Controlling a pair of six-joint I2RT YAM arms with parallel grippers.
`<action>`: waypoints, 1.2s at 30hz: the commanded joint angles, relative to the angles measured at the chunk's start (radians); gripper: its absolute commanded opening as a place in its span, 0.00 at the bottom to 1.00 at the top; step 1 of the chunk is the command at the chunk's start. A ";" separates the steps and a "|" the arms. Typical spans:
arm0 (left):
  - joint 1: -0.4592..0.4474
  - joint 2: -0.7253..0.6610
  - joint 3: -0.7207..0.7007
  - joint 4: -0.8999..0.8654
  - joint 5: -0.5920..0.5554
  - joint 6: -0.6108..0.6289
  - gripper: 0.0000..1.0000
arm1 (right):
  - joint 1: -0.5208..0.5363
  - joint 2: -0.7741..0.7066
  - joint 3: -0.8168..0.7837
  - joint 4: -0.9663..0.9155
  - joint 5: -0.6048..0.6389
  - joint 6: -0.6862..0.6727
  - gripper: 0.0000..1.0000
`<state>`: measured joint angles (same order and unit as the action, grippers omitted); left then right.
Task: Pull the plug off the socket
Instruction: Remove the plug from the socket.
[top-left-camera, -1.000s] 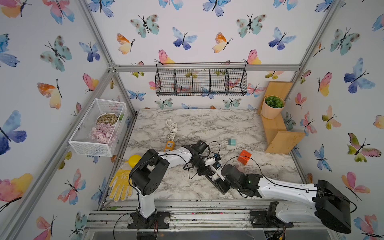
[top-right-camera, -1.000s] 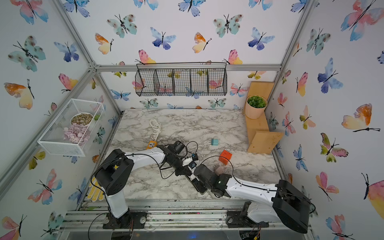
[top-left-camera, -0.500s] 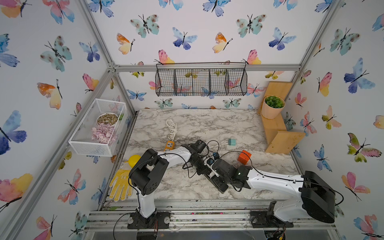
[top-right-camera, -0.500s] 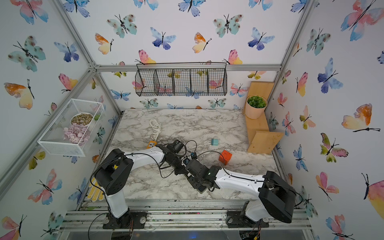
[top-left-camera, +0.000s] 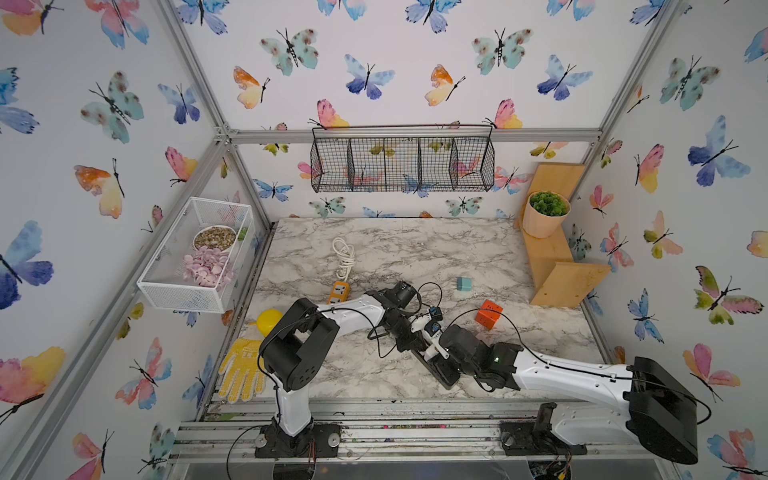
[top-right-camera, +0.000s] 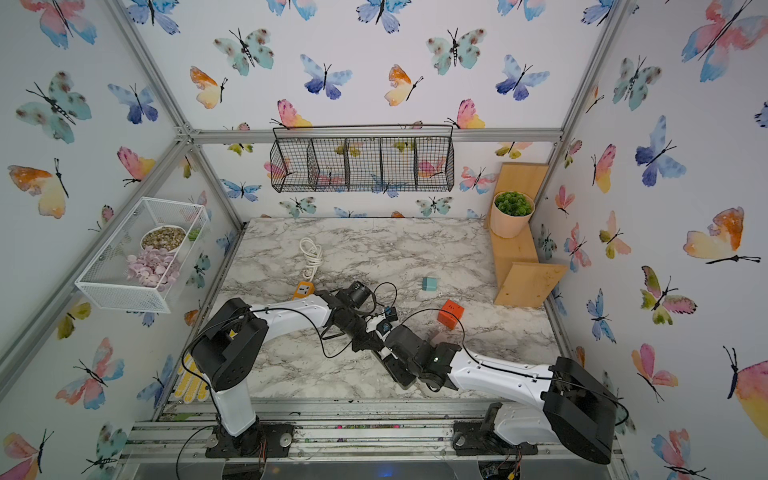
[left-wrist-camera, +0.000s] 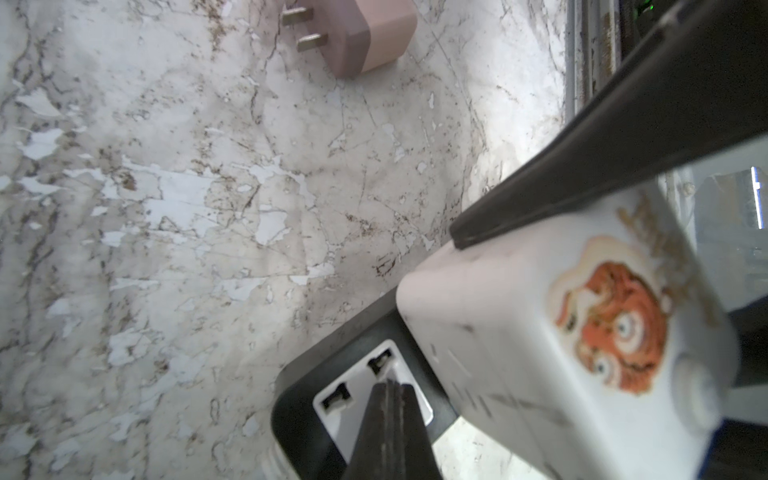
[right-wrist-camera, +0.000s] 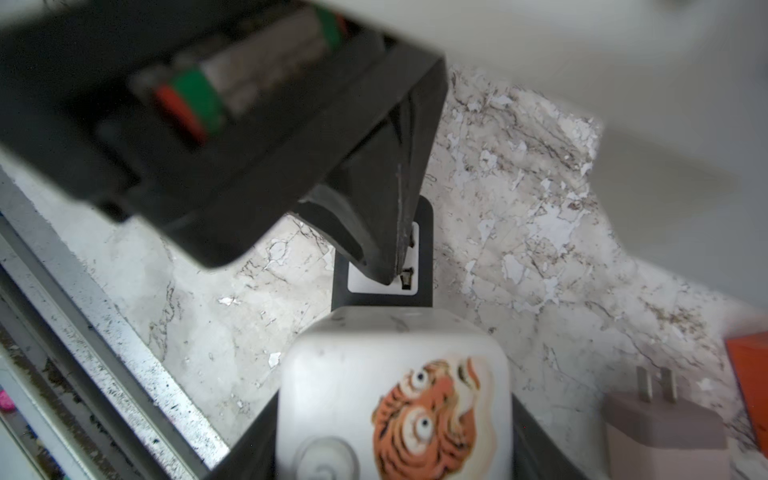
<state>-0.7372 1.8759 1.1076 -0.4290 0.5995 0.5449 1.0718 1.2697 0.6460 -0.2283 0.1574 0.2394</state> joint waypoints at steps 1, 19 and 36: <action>0.021 0.197 -0.128 -0.137 -0.486 -0.002 0.00 | 0.015 -0.004 0.138 0.220 -0.092 0.006 0.01; 0.021 0.187 -0.139 -0.125 -0.486 -0.007 0.00 | 0.016 0.087 0.321 0.119 -0.090 0.006 0.01; 0.020 0.181 -0.145 -0.120 -0.490 -0.010 0.00 | 0.016 0.006 0.220 0.150 -0.093 0.016 0.01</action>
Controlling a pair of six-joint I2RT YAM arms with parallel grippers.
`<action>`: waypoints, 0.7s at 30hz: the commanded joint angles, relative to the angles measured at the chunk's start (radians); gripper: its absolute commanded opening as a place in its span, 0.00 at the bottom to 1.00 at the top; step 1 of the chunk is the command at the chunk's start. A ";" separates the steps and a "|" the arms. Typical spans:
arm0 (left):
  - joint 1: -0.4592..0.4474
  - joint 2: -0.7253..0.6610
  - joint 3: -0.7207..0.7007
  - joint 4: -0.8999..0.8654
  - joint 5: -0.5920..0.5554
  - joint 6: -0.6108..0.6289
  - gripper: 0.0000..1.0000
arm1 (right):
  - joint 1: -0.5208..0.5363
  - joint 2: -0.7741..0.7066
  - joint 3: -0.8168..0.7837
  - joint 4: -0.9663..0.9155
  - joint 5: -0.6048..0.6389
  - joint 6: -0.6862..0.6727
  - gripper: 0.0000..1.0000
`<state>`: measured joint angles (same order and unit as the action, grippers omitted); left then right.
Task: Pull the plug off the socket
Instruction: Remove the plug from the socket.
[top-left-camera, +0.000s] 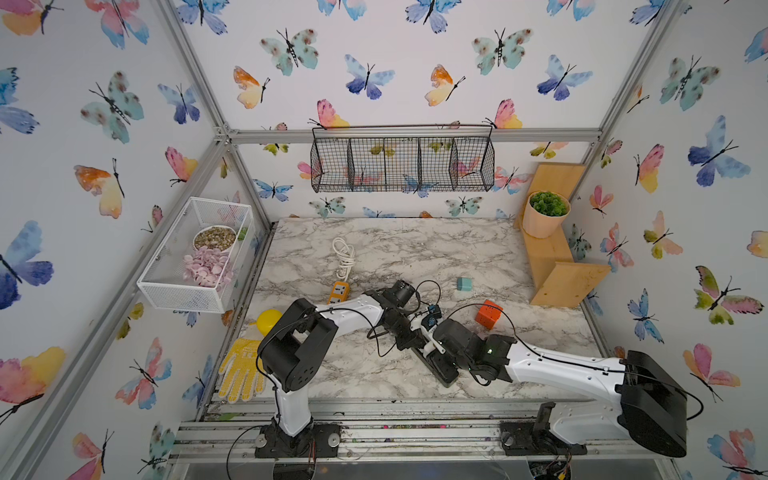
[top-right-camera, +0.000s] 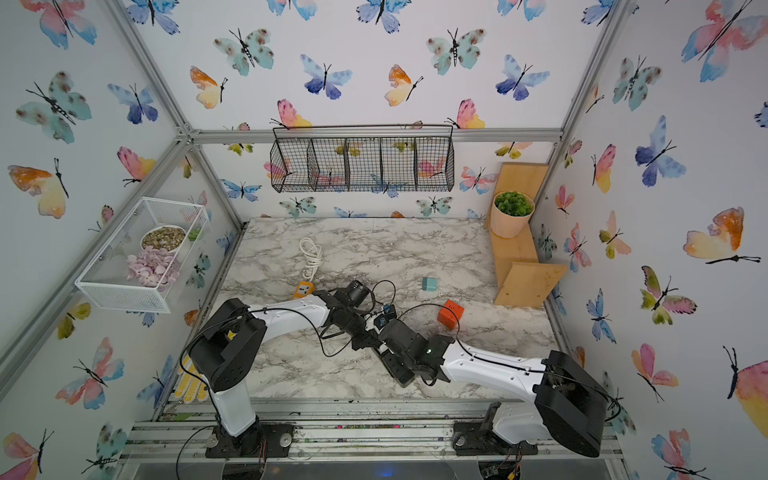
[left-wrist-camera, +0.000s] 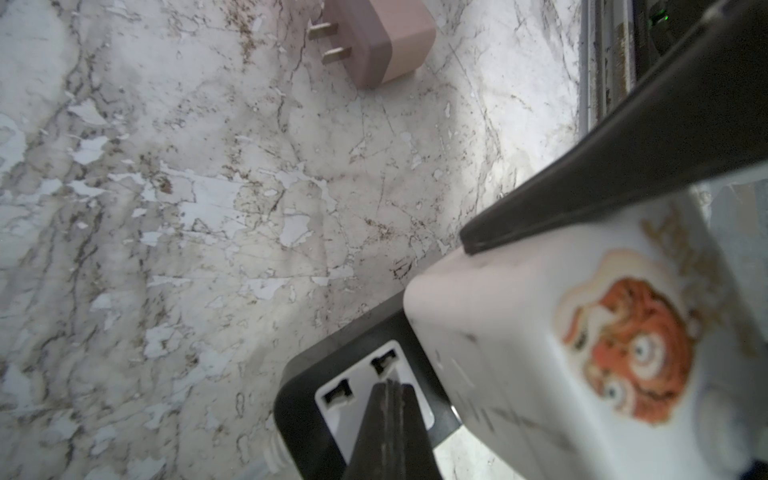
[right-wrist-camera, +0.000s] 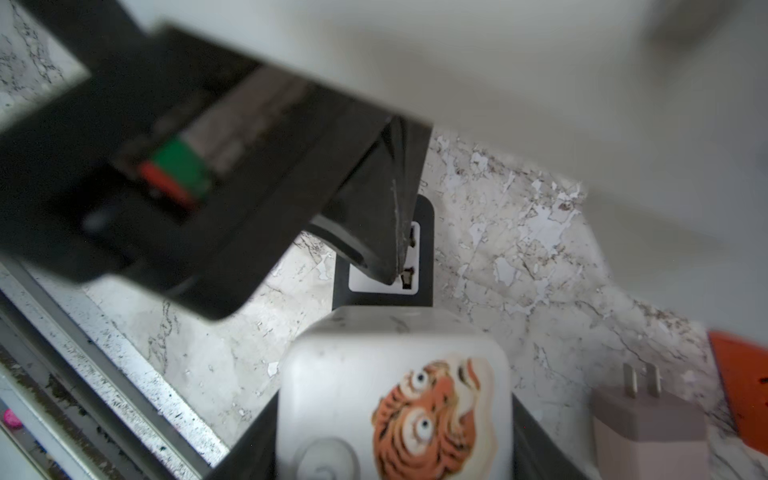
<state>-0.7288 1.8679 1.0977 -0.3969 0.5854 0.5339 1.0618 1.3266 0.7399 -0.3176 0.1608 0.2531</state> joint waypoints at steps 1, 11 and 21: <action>0.011 0.188 -0.134 -0.151 -0.478 -0.001 0.00 | 0.025 -0.017 0.167 0.218 -0.094 0.003 0.01; 0.009 0.183 -0.139 -0.148 -0.481 -0.003 0.00 | 0.026 0.161 0.419 0.028 -0.076 0.019 0.01; 0.008 0.187 -0.137 -0.149 -0.482 -0.005 0.00 | 0.025 -0.122 0.141 0.273 -0.118 0.018 0.01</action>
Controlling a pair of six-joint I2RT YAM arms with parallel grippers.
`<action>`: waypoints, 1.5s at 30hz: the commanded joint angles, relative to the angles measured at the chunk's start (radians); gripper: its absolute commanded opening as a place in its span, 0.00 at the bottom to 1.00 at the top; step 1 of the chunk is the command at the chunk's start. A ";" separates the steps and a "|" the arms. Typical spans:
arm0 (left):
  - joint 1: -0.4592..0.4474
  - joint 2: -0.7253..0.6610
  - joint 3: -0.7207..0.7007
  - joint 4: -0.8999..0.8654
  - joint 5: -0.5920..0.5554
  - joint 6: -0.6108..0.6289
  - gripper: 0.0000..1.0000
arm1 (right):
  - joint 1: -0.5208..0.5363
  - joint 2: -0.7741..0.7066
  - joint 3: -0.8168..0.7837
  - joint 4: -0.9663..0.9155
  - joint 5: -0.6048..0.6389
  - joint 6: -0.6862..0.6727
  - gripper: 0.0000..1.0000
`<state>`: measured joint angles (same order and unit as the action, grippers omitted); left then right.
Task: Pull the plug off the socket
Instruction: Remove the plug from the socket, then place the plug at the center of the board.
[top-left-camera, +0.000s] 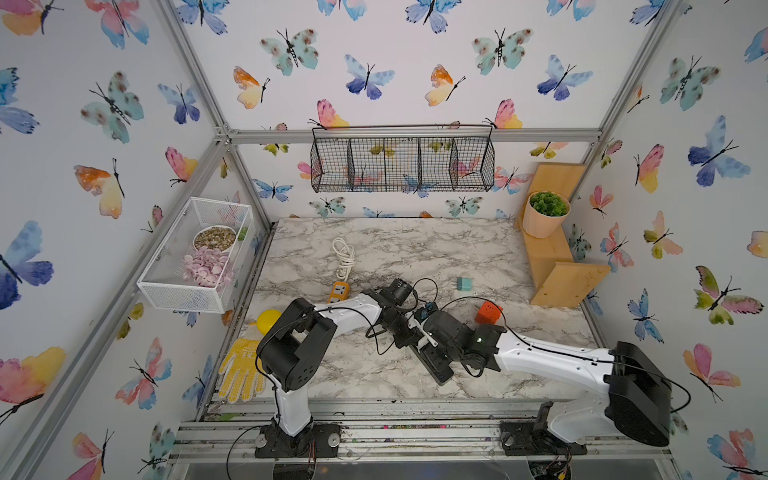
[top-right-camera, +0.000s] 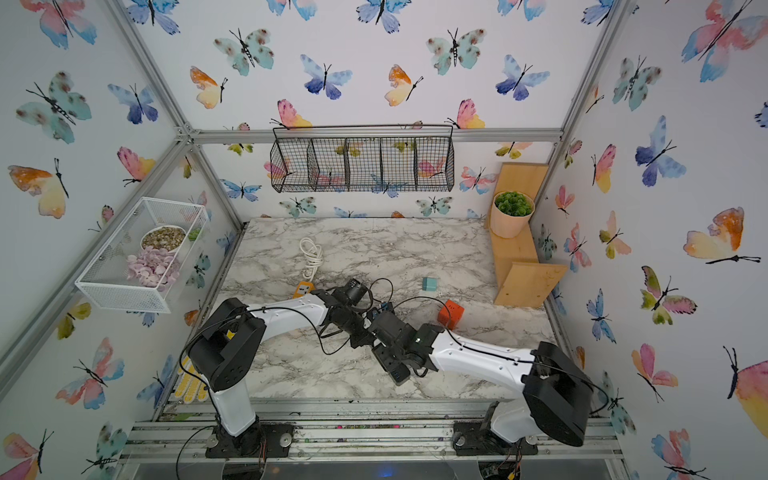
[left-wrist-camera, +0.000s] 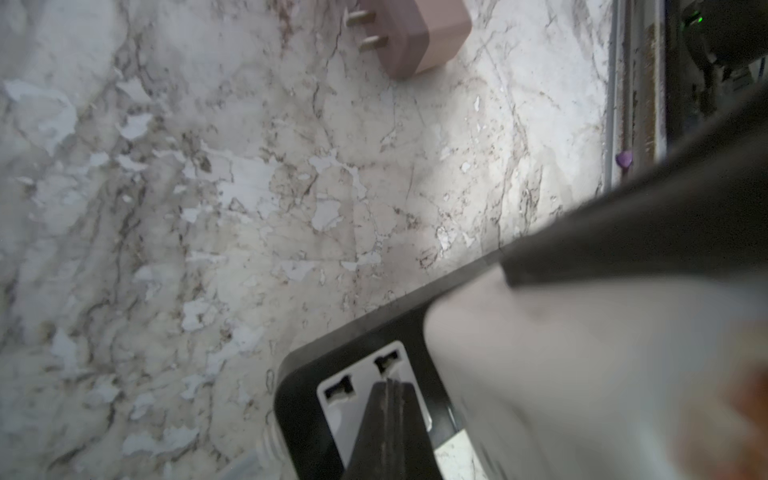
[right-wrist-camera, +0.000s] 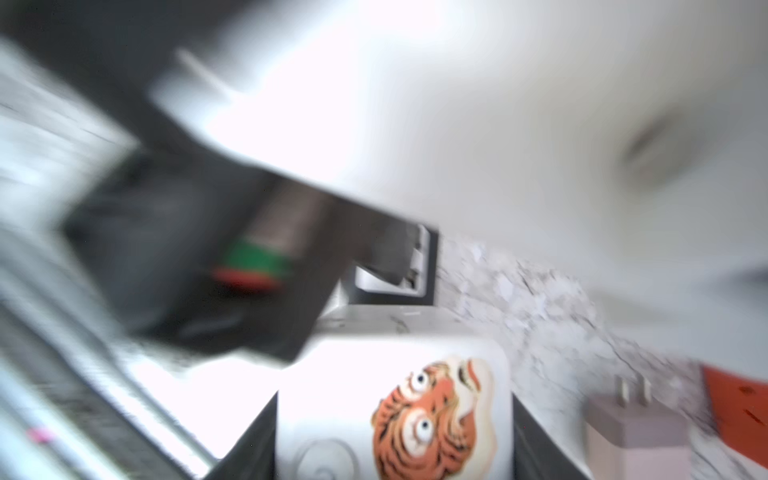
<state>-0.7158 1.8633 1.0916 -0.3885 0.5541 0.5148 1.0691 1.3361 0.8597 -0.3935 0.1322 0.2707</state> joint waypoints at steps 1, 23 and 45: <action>-0.004 0.194 -0.129 -0.158 -0.453 0.014 0.00 | 0.018 -0.149 0.004 0.368 -0.086 0.001 0.01; 0.012 0.033 -0.122 -0.173 -0.359 0.036 0.00 | 0.018 -0.162 -0.004 0.213 -0.014 0.052 0.01; 0.128 -0.302 0.244 -0.458 -0.183 0.034 0.98 | -0.044 -0.300 -0.056 0.034 0.052 0.191 0.01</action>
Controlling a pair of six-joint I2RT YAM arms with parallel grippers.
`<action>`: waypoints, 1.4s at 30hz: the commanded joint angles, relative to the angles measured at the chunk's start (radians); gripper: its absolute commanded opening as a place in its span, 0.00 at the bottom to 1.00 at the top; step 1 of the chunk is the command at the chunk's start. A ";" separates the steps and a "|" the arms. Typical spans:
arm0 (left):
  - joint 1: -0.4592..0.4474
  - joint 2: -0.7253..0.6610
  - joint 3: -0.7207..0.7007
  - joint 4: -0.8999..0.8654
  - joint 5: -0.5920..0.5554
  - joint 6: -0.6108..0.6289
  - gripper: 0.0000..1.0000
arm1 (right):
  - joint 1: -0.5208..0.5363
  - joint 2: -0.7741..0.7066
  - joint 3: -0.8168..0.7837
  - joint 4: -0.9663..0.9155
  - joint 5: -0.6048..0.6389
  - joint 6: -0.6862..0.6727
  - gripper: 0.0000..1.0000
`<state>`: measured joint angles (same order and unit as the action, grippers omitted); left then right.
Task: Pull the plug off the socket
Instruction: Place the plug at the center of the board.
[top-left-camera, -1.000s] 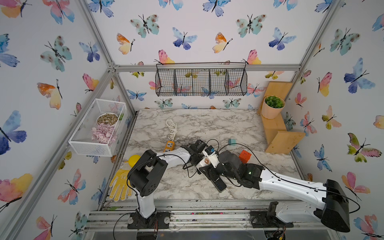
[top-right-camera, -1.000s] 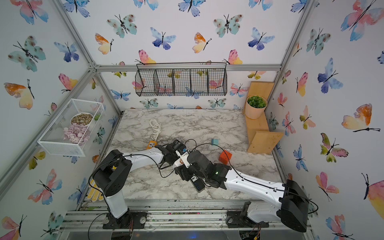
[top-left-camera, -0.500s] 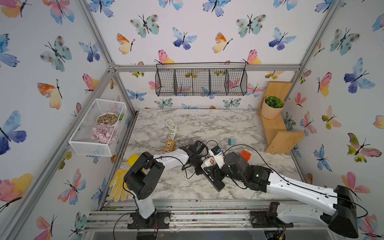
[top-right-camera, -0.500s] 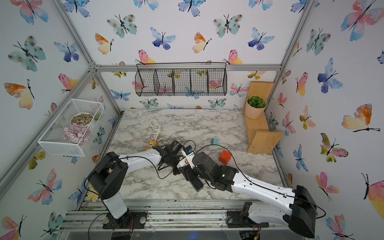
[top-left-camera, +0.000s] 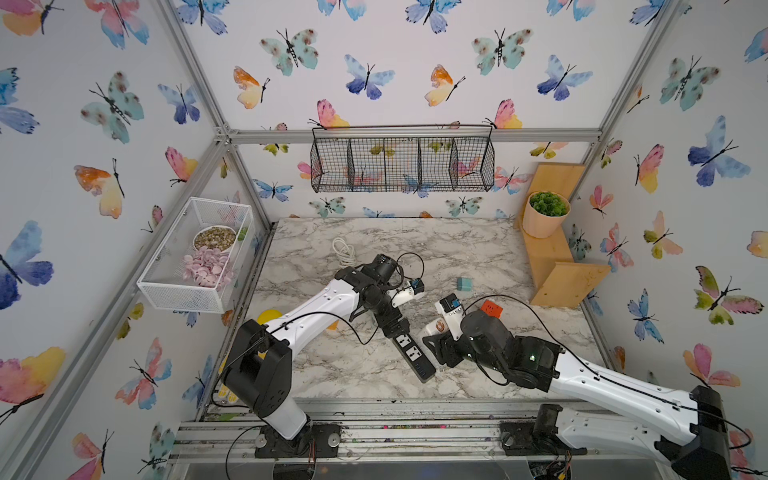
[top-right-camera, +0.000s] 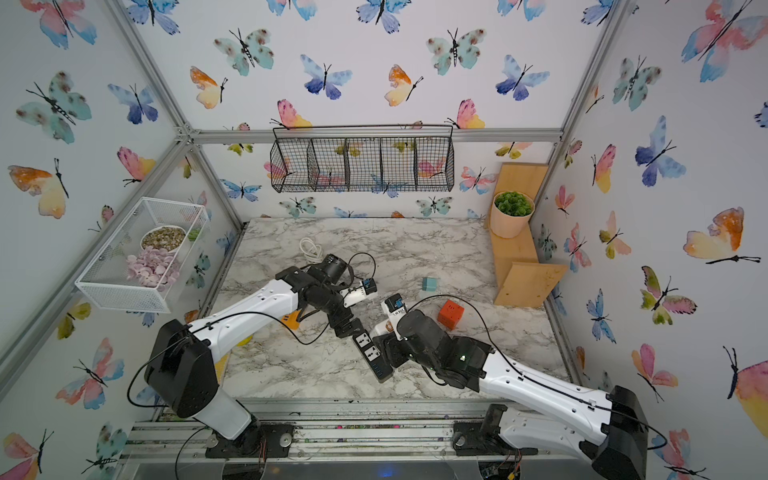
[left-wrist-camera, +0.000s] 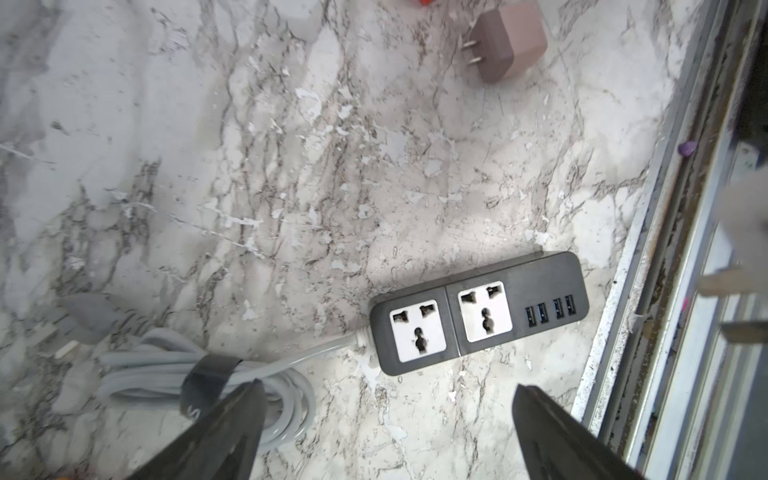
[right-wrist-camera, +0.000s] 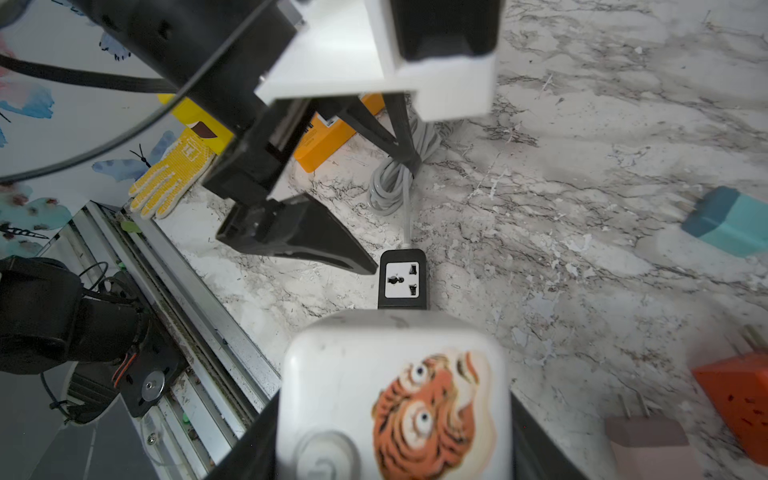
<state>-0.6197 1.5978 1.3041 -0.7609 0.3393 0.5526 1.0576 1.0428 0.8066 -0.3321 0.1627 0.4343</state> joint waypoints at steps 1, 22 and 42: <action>0.047 -0.044 0.044 -0.091 0.035 -0.010 0.98 | -0.054 -0.003 -0.006 -0.028 0.005 0.030 0.01; 0.488 -0.367 -0.253 0.160 0.276 -0.290 0.98 | -0.492 0.215 -0.051 0.166 -0.366 0.123 0.01; 0.482 -0.545 -0.566 0.331 0.465 -0.258 0.98 | -0.666 0.506 -0.023 0.444 -0.584 0.133 0.01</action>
<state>-0.1329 1.0473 0.7422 -0.4290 0.7326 0.2691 0.4019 1.5284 0.7483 0.0578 -0.3717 0.5739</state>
